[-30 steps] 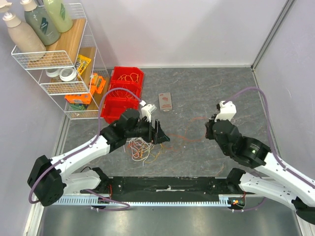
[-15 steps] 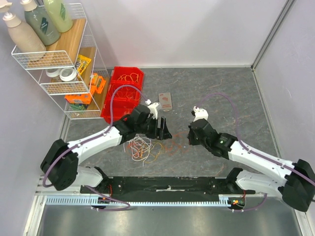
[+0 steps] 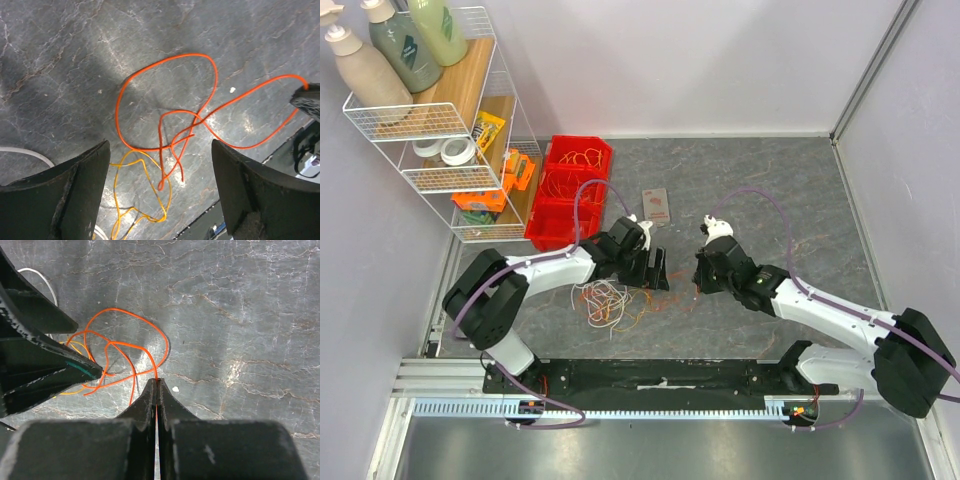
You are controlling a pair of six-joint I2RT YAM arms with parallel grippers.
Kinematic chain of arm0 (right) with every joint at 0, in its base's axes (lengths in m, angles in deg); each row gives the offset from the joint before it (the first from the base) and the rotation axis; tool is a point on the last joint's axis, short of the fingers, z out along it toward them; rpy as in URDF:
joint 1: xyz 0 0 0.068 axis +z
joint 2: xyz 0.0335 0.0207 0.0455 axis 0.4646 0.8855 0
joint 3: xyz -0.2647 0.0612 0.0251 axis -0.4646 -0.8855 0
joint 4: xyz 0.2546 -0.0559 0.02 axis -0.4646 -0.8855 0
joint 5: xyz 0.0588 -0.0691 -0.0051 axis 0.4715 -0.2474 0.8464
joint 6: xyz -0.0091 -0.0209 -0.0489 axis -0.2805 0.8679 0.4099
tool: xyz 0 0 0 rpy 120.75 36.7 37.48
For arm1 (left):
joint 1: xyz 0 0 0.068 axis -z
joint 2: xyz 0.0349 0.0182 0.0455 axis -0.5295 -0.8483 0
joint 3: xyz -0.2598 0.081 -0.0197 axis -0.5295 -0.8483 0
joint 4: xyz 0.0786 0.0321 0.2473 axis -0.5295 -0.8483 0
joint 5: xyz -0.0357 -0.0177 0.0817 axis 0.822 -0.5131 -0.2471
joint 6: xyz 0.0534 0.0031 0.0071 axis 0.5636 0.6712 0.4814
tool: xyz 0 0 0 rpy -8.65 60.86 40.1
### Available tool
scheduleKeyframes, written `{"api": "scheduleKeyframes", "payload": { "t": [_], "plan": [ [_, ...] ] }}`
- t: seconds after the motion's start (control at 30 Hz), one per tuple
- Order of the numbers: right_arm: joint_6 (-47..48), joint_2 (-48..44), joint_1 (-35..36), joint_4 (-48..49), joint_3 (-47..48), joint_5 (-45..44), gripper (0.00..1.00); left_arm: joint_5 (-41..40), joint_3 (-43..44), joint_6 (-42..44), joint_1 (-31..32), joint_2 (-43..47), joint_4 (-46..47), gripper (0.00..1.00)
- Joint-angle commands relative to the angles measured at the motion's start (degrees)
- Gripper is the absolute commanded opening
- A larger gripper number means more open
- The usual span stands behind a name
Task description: Untangle the cables
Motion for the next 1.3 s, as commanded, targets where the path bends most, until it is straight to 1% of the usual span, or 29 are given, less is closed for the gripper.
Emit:
{"api": "scheduleKeyframes", "payload": {
  "t": [0.0, 0.13, 0.27, 0.4, 0.5, 0.57, 0.63, 0.67, 0.7, 0.9, 1.03, 1.13, 1.27],
  "plan": [
    [1.0, -1.0, -0.7, 2.1, -0.7, 1.5, 0.00, -2.2, 2.6, 4.1, 0.2, -2.4, 0.7, 0.84],
    [1.0, -1.3, -1.0, 2.2, -0.7, 1.8, 0.00, -2.7, 4.5, 5.6, 0.8, -4.6, 0.8, 0.72],
    [0.9, -1.1, -1.1, 2.6, -0.7, 2.4, 0.00, -5.6, 7.3, 6.5, 2.9, -7.6, -0.6, 0.65],
    [0.4, -1.0, -1.1, 3.0, -0.9, 3.2, 0.00, -11.5, 10.5, 6.9, 6.1, -10.8, -5.2, 0.61],
    [0.3, -1.1, -1.1, 3.3, -1.4, 3.8, 0.00, -13.4, 11.0, 6.3, 7.2, -11.9, -6.3, 0.51],
    [0.2, -1.4, -1.1, 3.2, -1.8, 3.9, 0.06, -14.6, 11.2, 6.1, 7.6, -12.2, -6.6, 0.39],
    [0.3, -2.0, -1.1, 3.2, -2.2, 4.1, 0.16, -14.7, 11.7, 6.5, 8.0, -12.3, -6.9, 0.25],
    [0.3, -2.4, -1.1, 2.9, -2.4, 4.1, 0.20, -16.2, 12.1, 6.5, 8.1, -12.2, -7.1, 0.15],
    [0.4, -3.1, -1.1, 2.7, -2.5, 3.8, 0.24, -16.7, 12.4, 6.5, 8.0, -12.1, -7.3, 0.02],
    [1.8, -9.6, -1.1, -3.4, -1.3, -0.1, 0.49, -16.9, 13.3, 7.2, 7.9, -7.3, -6.4, 0.02],
    [3.2, -16.1, -1.1, -9.3, 0.8, -5.1, 0.56, -17.3, 14.4, 6.7, 6.4, -2.1, -6.3, 0.02],
    [4.0, -19.9, -1.0, -11.9, 2.5, -7.9, 0.59, -19.9, 16.0, 4.9, 2.7, 1.6, -6.7, 0.01],
    [4.5, -22.0, -1.1, -13.7, 4.1, -9.6, 0.60, -21.6, 19.4, 3.0, -4.4, 4.9, -6.7, 0.02]
  ]
}}
